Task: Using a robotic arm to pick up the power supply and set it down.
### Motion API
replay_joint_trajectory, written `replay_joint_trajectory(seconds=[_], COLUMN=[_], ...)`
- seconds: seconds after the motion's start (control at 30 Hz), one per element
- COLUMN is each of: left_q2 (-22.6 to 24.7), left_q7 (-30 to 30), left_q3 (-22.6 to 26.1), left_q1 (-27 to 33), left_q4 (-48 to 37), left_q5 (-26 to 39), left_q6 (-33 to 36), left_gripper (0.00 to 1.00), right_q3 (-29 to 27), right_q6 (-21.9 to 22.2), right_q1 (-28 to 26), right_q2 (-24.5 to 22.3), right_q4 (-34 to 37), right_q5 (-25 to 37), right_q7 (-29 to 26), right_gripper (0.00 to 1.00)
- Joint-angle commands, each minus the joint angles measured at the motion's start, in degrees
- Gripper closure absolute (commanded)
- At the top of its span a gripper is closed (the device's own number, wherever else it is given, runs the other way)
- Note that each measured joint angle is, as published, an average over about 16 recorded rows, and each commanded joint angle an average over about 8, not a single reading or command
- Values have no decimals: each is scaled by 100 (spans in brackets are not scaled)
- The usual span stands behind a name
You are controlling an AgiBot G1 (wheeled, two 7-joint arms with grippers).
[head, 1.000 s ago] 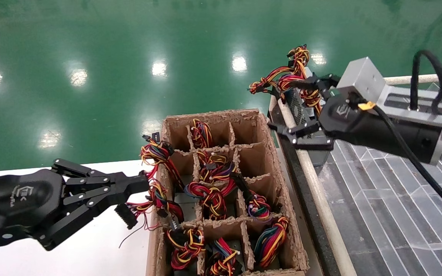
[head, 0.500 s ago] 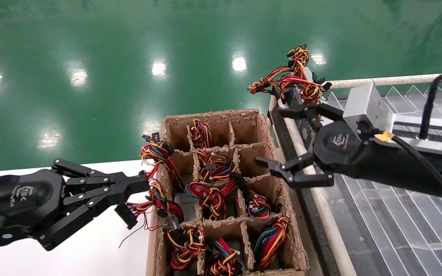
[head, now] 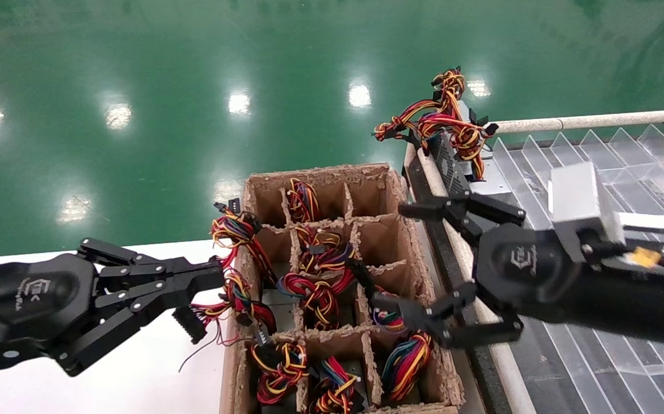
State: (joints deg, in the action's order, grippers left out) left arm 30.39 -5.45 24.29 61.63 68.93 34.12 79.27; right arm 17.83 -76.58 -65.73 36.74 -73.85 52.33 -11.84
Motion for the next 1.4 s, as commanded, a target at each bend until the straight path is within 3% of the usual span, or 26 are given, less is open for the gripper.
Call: replay_joint_trajectory(seconds=[0.03, 0.6, 1.4], left_q2=[0, 0, 0], left_q7=[0, 0, 0], left_q3=[0, 0, -1], left_q1=[0, -1, -1], left_q4=[0, -1, -2], left_q5=[0, -1, -1], left_q6=[0, -1, -2], left_gripper=[0, 0, 0], right_q3=[-24, -195, -189], right_q6=[-120, -969, -927], right_q1=[55, 444, 428], right_q2=[-23, -185, -179], right_q4=[4, 26, 29], right_q5=[-138, -1122, -1070], right_q7=[14, 115, 113], right_gripper=[0, 0, 0])
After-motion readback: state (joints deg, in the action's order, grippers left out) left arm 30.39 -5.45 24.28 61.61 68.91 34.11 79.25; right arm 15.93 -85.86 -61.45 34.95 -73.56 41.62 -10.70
